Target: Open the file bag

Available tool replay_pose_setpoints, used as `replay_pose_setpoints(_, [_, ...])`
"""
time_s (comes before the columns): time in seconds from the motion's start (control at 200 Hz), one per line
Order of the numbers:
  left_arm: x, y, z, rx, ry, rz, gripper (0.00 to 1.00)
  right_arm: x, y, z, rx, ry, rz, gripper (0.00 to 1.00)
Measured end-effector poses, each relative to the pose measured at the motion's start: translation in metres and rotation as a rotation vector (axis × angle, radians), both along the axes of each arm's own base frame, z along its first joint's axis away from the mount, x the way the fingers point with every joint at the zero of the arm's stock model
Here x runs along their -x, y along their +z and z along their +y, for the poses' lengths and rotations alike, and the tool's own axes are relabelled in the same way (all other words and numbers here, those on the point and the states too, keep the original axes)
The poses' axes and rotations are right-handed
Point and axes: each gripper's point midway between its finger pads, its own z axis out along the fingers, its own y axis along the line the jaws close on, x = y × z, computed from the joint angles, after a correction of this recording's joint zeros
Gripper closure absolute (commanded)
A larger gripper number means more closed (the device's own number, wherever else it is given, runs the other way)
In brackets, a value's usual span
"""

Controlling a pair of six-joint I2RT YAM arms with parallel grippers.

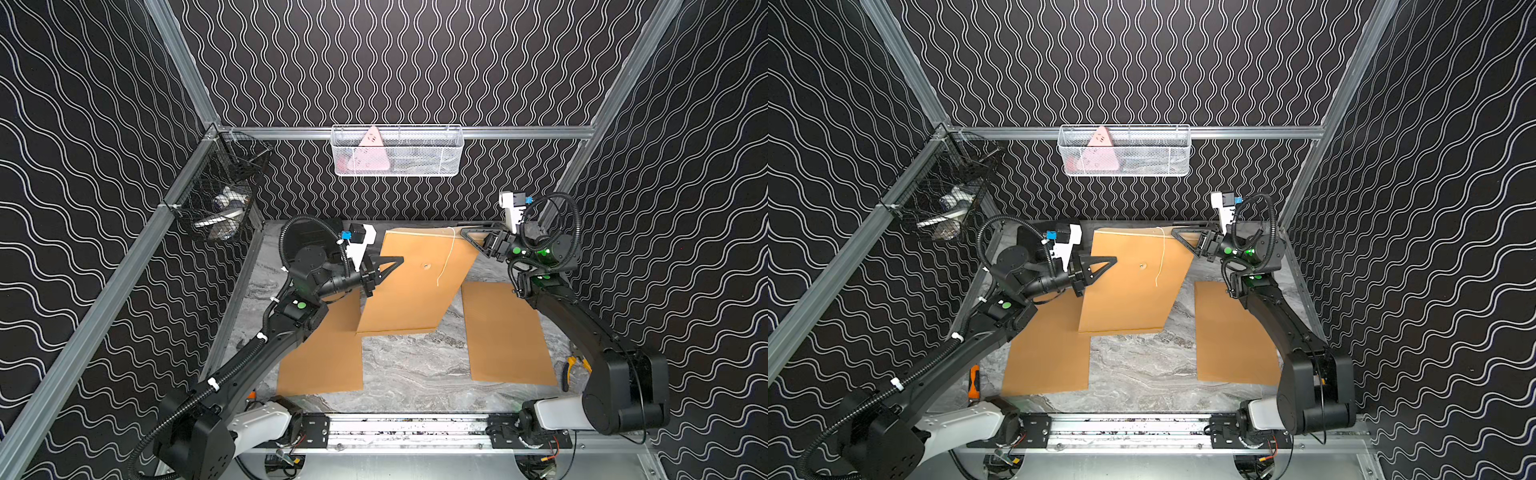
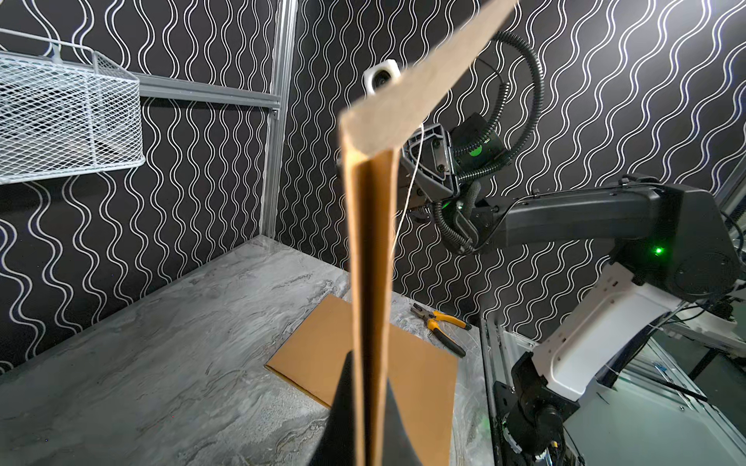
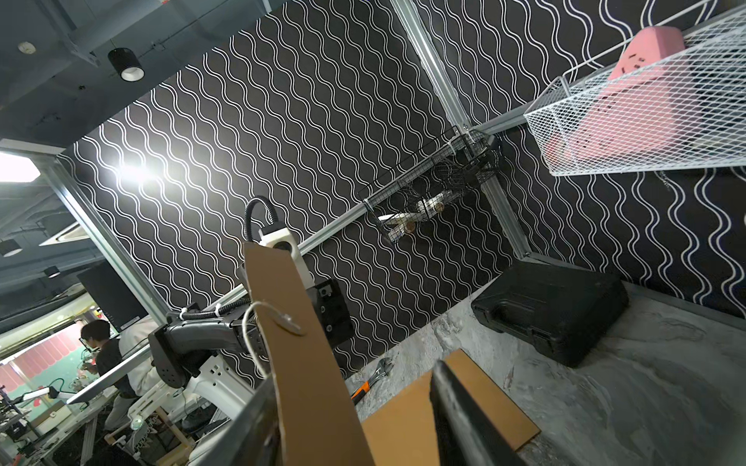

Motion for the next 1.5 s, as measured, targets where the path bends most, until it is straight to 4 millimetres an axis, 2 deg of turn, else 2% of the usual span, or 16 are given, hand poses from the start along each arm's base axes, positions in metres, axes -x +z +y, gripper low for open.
replay_pose_setpoints(0.13, [0.001, 0.003, 0.000, 0.010, -0.001, -0.011, 1.00, 0.004, 0.001, 0.000, 0.039, -0.028, -0.014, 0.44])
replay_pose_setpoints(0.135, [0.001, 0.003, 0.000, 0.010, -0.001, -0.011, 1.00, 0.004, 0.001, 0.000, 0.040, -0.029, -0.013, 0.22])
replay_pose_setpoints(0.14, [0.001, 0.004, 0.000, 0.011, -0.001, -0.011, 1.00, 0.004, 0.000, -0.001, 0.042, -0.031, -0.013, 0.57])
replay_pose_setpoints(0.145, [0.001, 0.004, 0.000, 0.011, -0.001, -0.012, 1.00, 0.004, 0.001, -0.001, 0.043, -0.032, -0.013, 0.74])
replay_pose_setpoints(0.155, [0.001, 0.004, 0.000, 0.012, -0.001, -0.012, 1.00, 0.004, 0.000, -0.001, 0.047, -0.034, -0.012, 0.85])
replay_pose_setpoints(0.165, [0.001, 0.004, 0.000, 0.012, -0.001, -0.013, 1.00, 0.004, 0.000, -0.001, 0.050, -0.037, -0.013, 0.86])
replay_pose_setpoints(0.29, [0.001, 0.006, 0.000, 0.026, -0.003, -0.012, 1.00, 0.004, -0.002, -0.002, 0.097, -0.092, -0.013, 0.71])
replay_pose_setpoints(0.415, [0.002, 0.006, 0.000, 0.028, -0.010, -0.006, 1.00, 0.004, -0.004, -0.004, 0.139, -0.149, -0.030, 0.65])
replay_pose_setpoints(0.535, [0.003, 0.006, 0.000, 0.028, -0.012, -0.006, 1.00, 0.005, -0.010, -0.003, 0.169, -0.157, -0.029, 0.94])
replay_pose_setpoints(0.576, [0.003, 0.005, 0.000, 0.027, -0.013, -0.004, 1.00, 0.006, -0.011, -0.002, 0.175, -0.156, -0.028, 1.00])
replay_pose_setpoints(0.806, [0.006, 0.004, 0.000, 0.025, -0.022, -0.002, 1.00, 0.007, -0.012, 0.000, 0.196, -0.155, -0.035, 1.00])
replay_pose_setpoints(1.021, [0.004, 0.005, 0.002, 0.025, -0.003, 0.004, 0.67, 0.010, -0.014, 0.001, 0.216, -0.159, -0.028, 1.00])
replay_pose_setpoints(1.146, [0.002, 0.016, 0.003, 0.025, 0.017, -0.003, 0.57, 0.012, -0.016, 0.002, 0.226, -0.155, -0.020, 1.00])
replay_pose_setpoints(1.241, [-0.002, 0.030, 0.003, 0.028, 0.021, -0.016, 0.55, 0.013, -0.016, 0.002, 0.233, -0.155, -0.027, 1.00])
replay_pose_setpoints(1.376, [-0.009, 0.035, 0.000, 0.024, 0.018, -0.006, 0.54, 0.016, -0.017, 0.006, 0.245, -0.145, -0.031, 1.00])
replay_pose_setpoints(1.501, [-0.014, 0.040, -0.003, 0.026, 0.012, -0.010, 0.59, 0.018, -0.021, 0.009, 0.258, -0.135, -0.030, 1.00])
